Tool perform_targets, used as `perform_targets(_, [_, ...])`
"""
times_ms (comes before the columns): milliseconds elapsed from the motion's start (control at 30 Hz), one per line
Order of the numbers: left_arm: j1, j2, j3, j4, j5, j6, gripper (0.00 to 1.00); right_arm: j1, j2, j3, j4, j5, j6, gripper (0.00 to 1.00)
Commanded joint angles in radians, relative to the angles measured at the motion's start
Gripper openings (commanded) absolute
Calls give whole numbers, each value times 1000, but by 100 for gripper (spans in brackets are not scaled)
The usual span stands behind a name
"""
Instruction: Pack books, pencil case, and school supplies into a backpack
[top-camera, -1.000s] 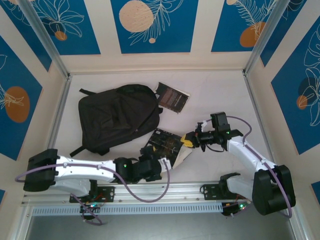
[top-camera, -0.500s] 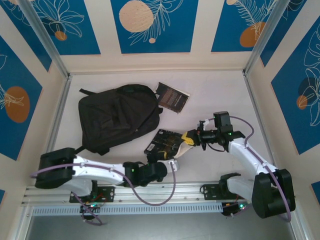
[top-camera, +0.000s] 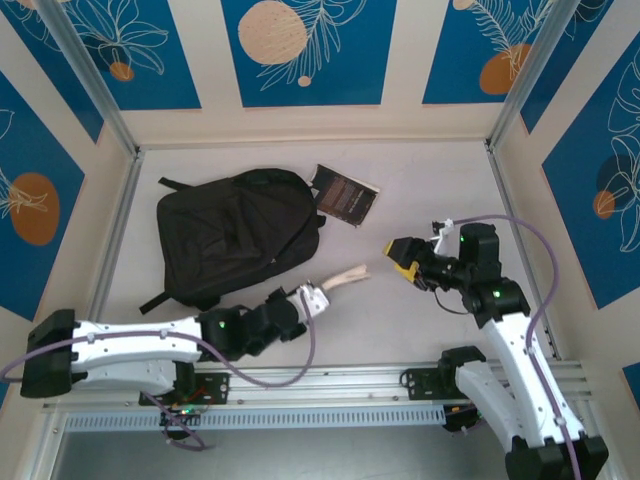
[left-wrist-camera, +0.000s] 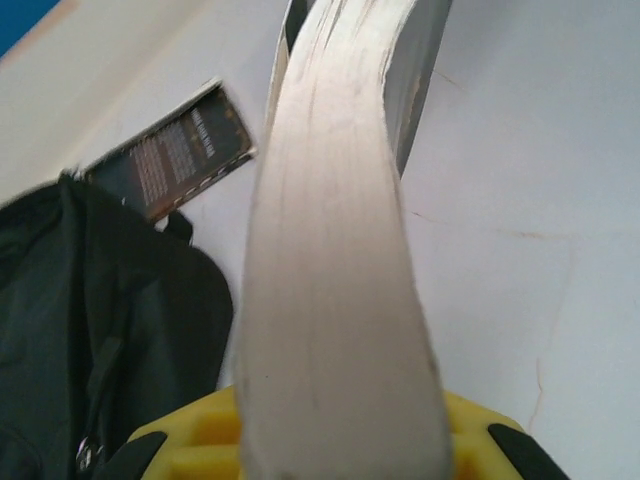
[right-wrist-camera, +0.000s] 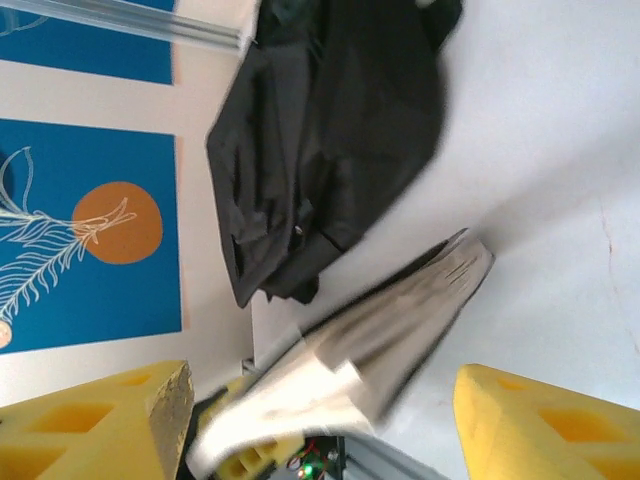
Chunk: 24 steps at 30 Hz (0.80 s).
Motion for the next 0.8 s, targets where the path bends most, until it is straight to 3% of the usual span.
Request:
perform_targets(0, [154, -49, 146, -90, 156, -305, 0, 8, -35, -22, 50, 23, -43, 68])
perform_targets(67, [239, -41, 228, -154, 236, -407, 0, 17, -42, -44, 98, 5, -28, 67])
perform_targets(167, [285, -43, 281, -88, 337, -526, 0, 46, -88, -115, 224, 10, 12, 66])
perform_targets(333, [321, -52, 308, 41, 345, -780, 0, 104, -129, -186, 401, 29, 119, 69])
perform_targets(533, [364, -54, 238, 281, 345, -1107, 0, 130, 6, -281, 773, -88, 452, 91])
perform_targets(667, [372, -43, 231, 332, 355, -1205, 0, 196, 24, -366, 956, 42, 577, 100])
perform_targets(767, [375, -45, 218, 350, 361, -1240, 0, 266, 47, -381, 1065, 115, 601, 99])
